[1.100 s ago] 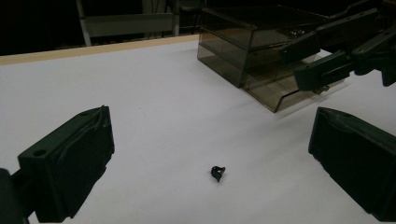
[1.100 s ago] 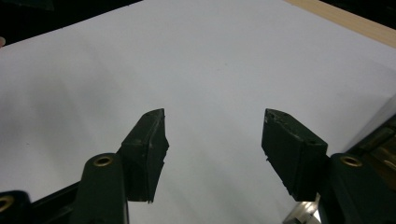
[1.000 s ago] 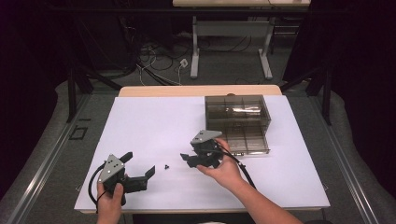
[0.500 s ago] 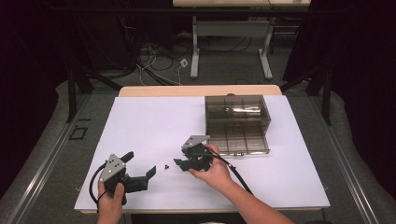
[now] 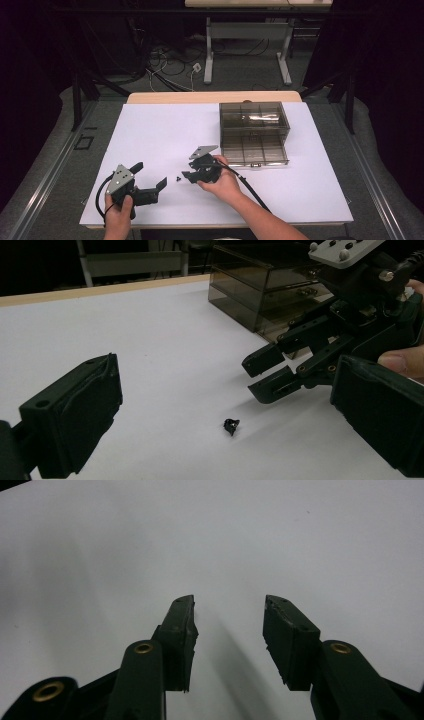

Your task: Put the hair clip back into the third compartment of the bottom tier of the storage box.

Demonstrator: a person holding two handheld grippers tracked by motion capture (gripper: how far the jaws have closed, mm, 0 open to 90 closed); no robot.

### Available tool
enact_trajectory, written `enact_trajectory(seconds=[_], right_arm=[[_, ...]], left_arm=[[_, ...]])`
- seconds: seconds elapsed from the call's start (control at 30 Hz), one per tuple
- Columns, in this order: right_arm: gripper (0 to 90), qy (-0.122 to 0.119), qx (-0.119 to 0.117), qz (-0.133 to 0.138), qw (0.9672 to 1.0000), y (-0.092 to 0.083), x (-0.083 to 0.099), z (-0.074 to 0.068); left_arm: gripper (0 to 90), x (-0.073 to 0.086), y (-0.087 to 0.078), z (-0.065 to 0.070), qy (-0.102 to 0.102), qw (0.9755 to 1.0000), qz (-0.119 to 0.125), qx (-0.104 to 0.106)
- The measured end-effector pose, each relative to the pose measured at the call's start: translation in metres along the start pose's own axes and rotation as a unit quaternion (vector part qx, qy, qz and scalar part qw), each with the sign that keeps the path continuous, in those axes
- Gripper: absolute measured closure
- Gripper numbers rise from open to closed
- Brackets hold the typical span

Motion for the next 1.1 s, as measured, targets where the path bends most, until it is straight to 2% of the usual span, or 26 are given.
enact_trajectory(seconds=[0.17, 0.27, 0.3, 0.33, 0.43, 0.47, 0.73, 0.77, 0.87, 0.93, 0.97, 1.1], right_arm=[[56.6, -0.014, -0.007, -0.015, 0.9998, 0.004, -0.002, -0.005], [57.5, -0.006, -0.010, -0.021, 0.9997, 0.007, -0.003, -0.008], [57.9, -0.011, -0.009, -0.013, 0.9998, 0.009, -0.003, -0.007], [57.9, -0.015, -0.011, -0.018, 0.9997, 0.010, -0.003, -0.007], [57.9, -0.008, -0.016, -0.023, 0.9996, 0.013, -0.004, -0.009], [57.9, -0.016, -0.017, -0.021, 0.9995, 0.014, -0.004, -0.009], [60.6, -0.014, -0.021, -0.027, 0.9993, 0.021, -0.003, -0.011], [61.7, -0.009, -0.020, -0.029, 0.9993, 0.022, -0.004, -0.012], [63.3, -0.024, -0.013, -0.032, 0.9991, 0.025, -0.004, -0.014], [63.8, -0.016, -0.014, -0.038, 0.9990, 0.027, -0.004, -0.017], [63.9, -0.029, -0.013, -0.034, 0.9989, 0.029, -0.005, -0.016], [64.9, -0.024, -0.013, -0.035, 0.9990, 0.030, -0.005, -0.017]], left_arm=[[0.4, 0.000, -0.001, 0.001, 0.003, 1.0000, -0.001, 0.001], [0.4, 0.000, -0.001, 0.000, 0.002, 1.0000, 0.003, 0.000], [0.4, 0.000, -0.001, 0.000, -0.001, 1.0000, 0.005, 0.000], [0.4, 0.000, -0.001, 0.000, -0.003, 1.0000, 0.004, 0.000], [0.4, 0.001, -0.001, -0.001, -0.001, 1.0000, 0.002, -0.001], [0.4, 0.001, -0.001, -0.001, -0.001, 1.0000, 0.001, -0.001], [0.4, 0.001, 0.000, 0.000, -0.006, 1.0000, 0.002, -0.001], [0.4, 0.001, 0.000, 0.000, -0.005, 1.0000, 0.002, -0.001], [0.4, 0.001, 0.001, 0.000, -0.004, 1.0000, 0.002, 0.002], [0.4, 0.000, 0.001, 0.000, -0.002, 1.0000, 0.002, 0.002], [0.4, 0.000, 0.001, 0.000, -0.001, 1.0000, 0.001, 0.002], [0.4, 0.000, 0.001, 0.000, -0.004, 1.0000, 0.003, 0.003]])
Point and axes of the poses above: each handheld gripper's, and its own axes: y roughly forward along the jaws, x roughly out of its underside, z roughly to its right, the point moved 1 cm from there along y, roughly forward along the jaws, and after that the axes turned 9 degrees about -z, right-handed, at the moved point
